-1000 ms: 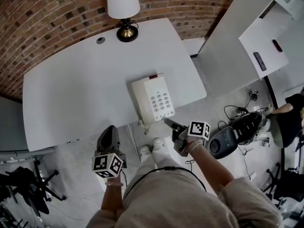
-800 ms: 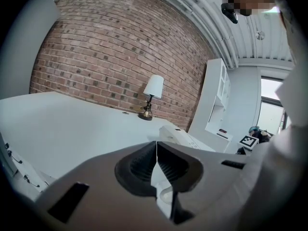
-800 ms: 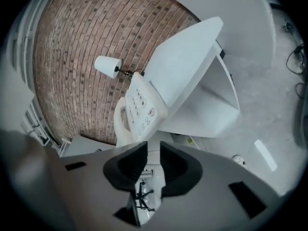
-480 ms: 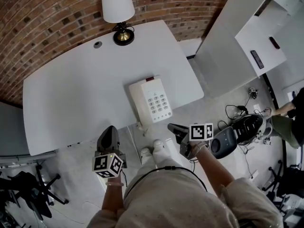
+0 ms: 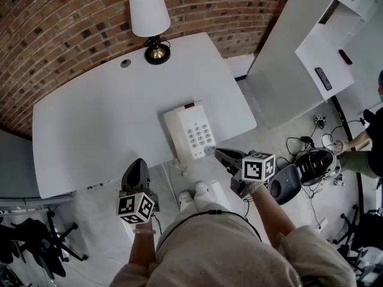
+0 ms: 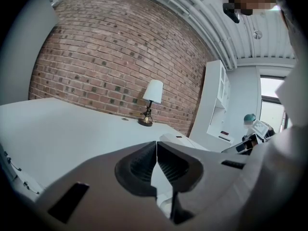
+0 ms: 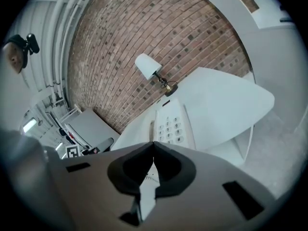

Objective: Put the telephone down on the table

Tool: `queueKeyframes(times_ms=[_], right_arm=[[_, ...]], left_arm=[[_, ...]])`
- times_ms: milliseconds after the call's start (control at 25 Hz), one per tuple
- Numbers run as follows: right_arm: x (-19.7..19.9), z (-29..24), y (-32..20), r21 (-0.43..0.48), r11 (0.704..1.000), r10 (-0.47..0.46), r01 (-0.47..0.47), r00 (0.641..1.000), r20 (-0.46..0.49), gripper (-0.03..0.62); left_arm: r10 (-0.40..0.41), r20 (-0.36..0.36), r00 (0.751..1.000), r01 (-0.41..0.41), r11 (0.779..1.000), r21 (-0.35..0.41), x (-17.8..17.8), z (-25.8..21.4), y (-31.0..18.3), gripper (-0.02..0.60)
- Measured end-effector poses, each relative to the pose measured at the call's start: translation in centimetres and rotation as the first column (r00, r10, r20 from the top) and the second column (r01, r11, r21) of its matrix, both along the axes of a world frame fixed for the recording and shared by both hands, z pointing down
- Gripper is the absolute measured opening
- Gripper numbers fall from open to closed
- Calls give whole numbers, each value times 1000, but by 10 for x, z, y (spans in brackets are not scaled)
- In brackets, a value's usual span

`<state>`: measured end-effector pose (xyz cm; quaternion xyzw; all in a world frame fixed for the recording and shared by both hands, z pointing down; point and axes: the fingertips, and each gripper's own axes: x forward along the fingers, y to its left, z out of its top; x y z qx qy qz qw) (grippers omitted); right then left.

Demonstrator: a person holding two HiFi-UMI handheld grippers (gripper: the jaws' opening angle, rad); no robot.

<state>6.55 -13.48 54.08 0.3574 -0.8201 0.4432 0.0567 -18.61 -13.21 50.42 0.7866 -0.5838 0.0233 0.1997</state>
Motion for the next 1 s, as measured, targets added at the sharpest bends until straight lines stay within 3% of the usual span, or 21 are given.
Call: queueKeyframes(times_ms=[240, 520, 1000], right_arm=[[3, -23, -16, 131, 991, 8, -1, 998, -58, 6], [6, -50, -30, 281, 959, 10, 34, 988, -154, 6], [5, -82, -45, 429, 902, 56, 43, 975, -214, 6]], left_arm=[[-20, 7, 1000, 19, 999, 28, -4, -12, -6, 8], [-43, 35, 998, 41, 997, 69, -10, -27, -12, 8], [-77, 67, 995, 69, 990, 121, -29, -51, -17, 8]])
